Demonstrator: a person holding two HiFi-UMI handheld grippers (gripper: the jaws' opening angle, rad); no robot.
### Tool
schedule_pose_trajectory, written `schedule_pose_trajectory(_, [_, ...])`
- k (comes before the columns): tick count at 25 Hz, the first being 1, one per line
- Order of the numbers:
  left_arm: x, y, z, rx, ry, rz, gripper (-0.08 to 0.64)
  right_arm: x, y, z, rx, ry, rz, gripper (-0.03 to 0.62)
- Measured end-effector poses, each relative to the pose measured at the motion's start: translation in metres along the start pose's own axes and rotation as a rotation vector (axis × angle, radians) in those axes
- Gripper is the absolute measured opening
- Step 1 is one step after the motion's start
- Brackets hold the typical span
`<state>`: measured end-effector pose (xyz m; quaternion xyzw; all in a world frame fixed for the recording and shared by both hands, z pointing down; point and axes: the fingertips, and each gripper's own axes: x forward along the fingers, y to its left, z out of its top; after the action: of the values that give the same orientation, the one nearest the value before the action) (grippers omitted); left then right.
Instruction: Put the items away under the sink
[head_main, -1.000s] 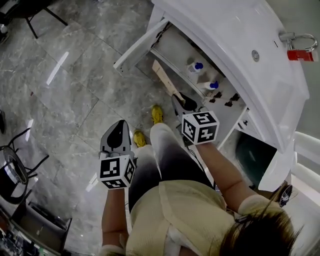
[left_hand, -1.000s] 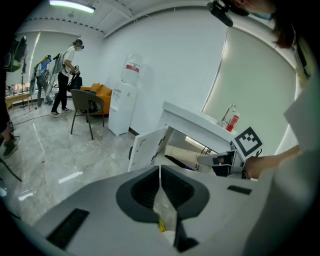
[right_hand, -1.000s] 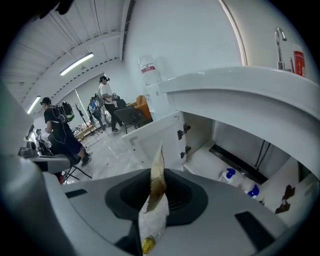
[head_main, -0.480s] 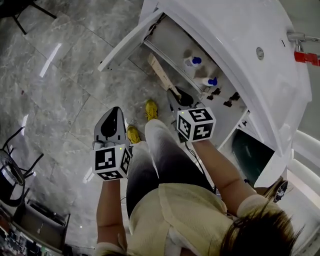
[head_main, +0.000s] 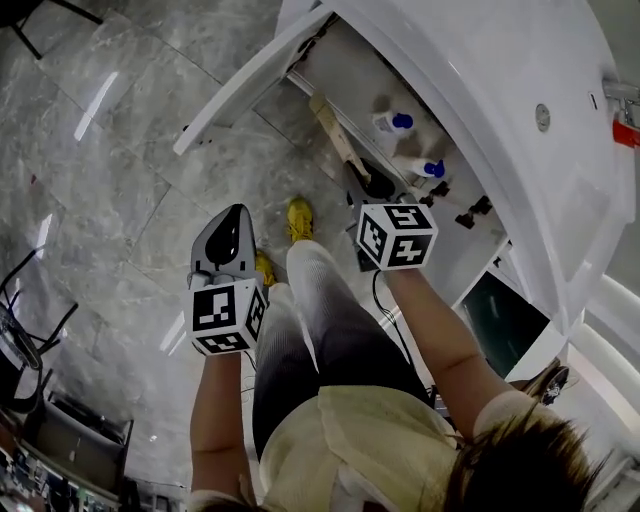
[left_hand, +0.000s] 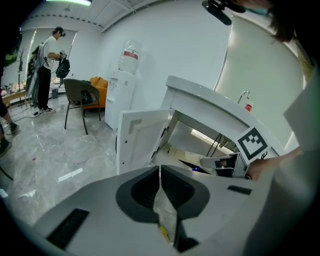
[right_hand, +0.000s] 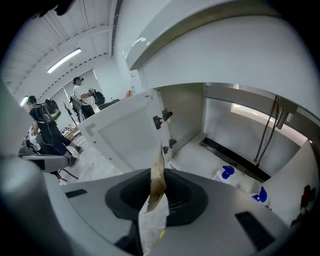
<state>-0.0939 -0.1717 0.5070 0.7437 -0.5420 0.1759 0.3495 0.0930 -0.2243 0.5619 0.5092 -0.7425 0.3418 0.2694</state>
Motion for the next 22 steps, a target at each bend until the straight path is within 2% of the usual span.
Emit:
schedule_pose_trajectory(10, [0.055, 0.010, -0.014, -0.005, 0.025, -0.025, 0.046, 0.060, -0.027, 0.002, -0.003, -0.006, -0.042, 0.086])
schedule_pose_trajectory(22, [0.110, 0.002, -0.028, 0.025, 0.059, -0.069, 0.046, 0.108, -0.070, -0.010, 0.068, -0.010, -0.118, 0.086])
